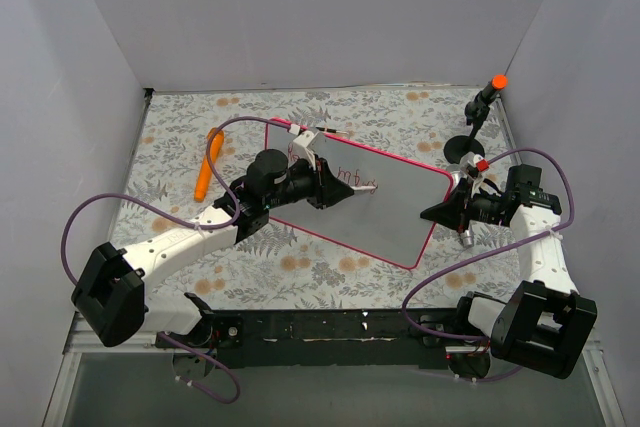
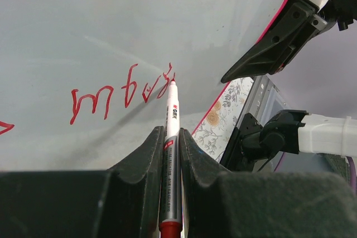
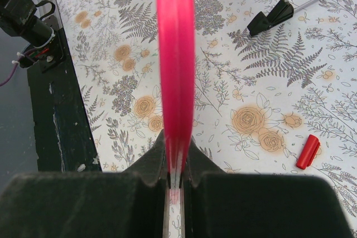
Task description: Write a sentence on the whiteboard
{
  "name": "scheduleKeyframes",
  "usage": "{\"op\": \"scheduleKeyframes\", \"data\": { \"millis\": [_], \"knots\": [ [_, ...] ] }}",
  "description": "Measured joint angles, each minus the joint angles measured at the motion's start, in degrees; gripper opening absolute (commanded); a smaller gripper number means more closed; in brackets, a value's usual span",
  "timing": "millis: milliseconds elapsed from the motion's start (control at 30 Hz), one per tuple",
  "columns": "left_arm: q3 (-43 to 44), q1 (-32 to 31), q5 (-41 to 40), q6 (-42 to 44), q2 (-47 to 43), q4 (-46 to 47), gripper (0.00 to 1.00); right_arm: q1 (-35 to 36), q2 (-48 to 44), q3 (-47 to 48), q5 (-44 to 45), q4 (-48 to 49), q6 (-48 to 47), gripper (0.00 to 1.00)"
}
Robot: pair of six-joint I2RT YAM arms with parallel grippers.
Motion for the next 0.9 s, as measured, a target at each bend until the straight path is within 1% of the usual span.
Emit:
{"op": "scheduleKeyframes", "data": {
  "millis": [633, 900],
  "knots": [
    [-0.83, 0.00, 0.13, 0.07, 0.00, -1.44, 0.00, 0.00, 0.00, 0.00, 0.00, 0.00, 0.00, 0.01],
    [1.07, 0.00, 0.26, -0.15, 0.63, -1.42, 0.00, 0.00, 0.00, 0.00, 0.02, 0.00, 0.02, 0.01]
  ]
}}
